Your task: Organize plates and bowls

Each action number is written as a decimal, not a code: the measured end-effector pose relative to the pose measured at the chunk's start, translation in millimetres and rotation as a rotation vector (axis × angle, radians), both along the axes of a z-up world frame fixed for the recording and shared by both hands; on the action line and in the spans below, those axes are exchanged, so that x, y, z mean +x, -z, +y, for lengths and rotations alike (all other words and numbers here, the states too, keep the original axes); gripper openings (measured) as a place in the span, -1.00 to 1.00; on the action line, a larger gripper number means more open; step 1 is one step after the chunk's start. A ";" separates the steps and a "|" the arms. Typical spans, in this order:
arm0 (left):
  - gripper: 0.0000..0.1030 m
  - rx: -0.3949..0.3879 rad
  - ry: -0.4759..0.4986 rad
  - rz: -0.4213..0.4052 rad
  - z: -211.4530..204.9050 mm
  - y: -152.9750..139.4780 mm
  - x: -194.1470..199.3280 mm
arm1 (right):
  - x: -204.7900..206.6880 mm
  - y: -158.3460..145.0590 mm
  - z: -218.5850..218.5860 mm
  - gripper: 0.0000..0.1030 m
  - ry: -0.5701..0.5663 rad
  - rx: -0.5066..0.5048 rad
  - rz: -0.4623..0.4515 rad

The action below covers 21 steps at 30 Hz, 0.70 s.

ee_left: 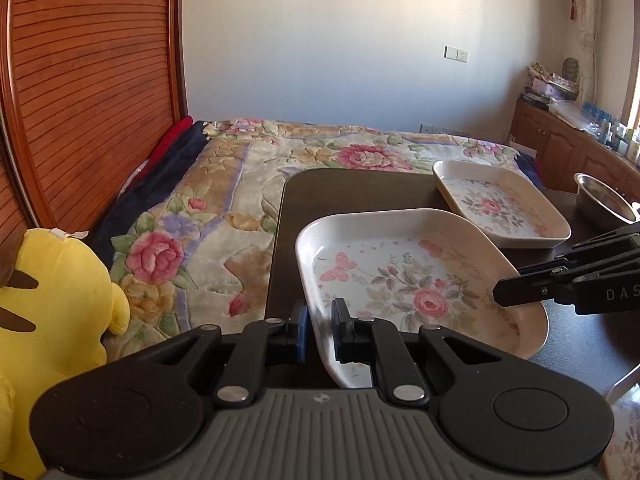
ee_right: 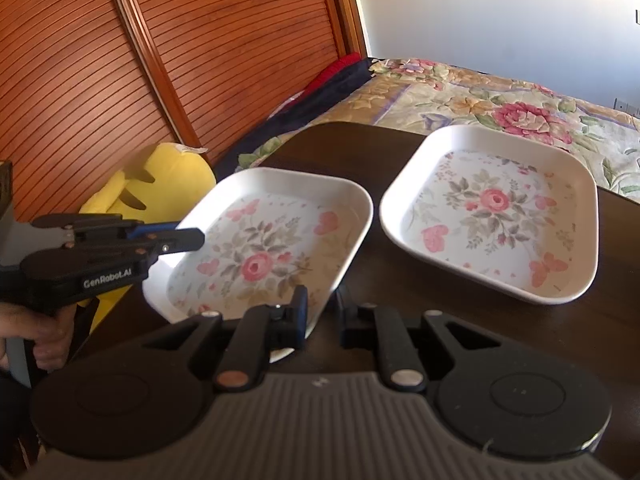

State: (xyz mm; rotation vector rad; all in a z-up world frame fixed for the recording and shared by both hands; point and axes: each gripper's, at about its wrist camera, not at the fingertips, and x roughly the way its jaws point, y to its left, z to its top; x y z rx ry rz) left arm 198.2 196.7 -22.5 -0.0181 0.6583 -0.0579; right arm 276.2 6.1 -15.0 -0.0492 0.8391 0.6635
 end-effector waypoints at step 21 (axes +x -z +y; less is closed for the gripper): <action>-0.72 0.031 0.053 -0.079 -40.4 -40.5 -46.3 | -42.0 -38.9 -33.1 -0.69 0.003 0.030 -0.095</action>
